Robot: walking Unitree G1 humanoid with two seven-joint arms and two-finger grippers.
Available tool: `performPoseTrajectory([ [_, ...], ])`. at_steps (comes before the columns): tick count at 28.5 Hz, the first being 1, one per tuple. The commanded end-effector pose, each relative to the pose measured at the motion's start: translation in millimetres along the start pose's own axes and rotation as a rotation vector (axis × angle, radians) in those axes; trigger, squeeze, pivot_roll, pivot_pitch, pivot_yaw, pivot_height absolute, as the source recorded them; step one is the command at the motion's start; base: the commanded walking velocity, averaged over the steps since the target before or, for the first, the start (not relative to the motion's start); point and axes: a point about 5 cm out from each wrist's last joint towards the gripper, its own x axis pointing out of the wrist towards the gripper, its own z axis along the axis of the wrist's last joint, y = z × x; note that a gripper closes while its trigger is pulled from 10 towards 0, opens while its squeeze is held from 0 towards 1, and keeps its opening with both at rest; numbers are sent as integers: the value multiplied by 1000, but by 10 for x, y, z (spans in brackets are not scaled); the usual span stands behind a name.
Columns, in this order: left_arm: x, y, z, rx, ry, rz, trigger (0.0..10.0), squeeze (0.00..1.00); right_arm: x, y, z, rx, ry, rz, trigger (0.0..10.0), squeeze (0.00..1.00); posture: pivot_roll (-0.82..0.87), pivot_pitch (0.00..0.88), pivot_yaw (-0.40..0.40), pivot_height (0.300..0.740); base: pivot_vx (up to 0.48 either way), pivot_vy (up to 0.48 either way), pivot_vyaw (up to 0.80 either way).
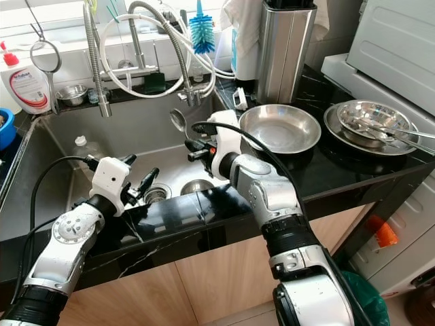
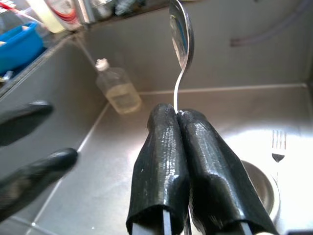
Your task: Kitchen organization
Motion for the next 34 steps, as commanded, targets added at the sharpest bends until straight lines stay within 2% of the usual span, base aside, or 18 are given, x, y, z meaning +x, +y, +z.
performPoseTrajectory([
  [1,-35,19,-32,-9,22,2,10000,0,-15,-68,-17,26,6,-40,10000,0,-90,0,50,740,0,0,0],
  [17,-32,-11,-28,-11,22,-10,10000,0,-54,-231,-146,77,30,-124,10000,0,-91,0,52,740,0,0,0],
  [20,-26,-17,-18,-12,19,-16,10000,0,-72,-314,-223,84,61,-189,10000,0,-91,0,52,740,0,0,0],
  [31,-24,-25,-15,-9,20,-25,10000,0,-57,-305,-213,98,48,-193,10000,0,-89,0,58,740,0,0,0],
  [32,-21,-28,-13,-9,19,-27,10000,0,-55,-304,-211,100,46,-194,10000,329,-89,0,59,740,0,0,0],
  [33,-21,-30,-13,-10,19,-28,10000,0,-54,-305,-209,101,44,-195,10000,380,-89,0,59,740,0,0,0],
  [34,-20,-31,-14,-10,19,-28,10000,0,-54,-305,-208,101,43,-195,10000,380,-89,0,59,740,0,0,0],
])
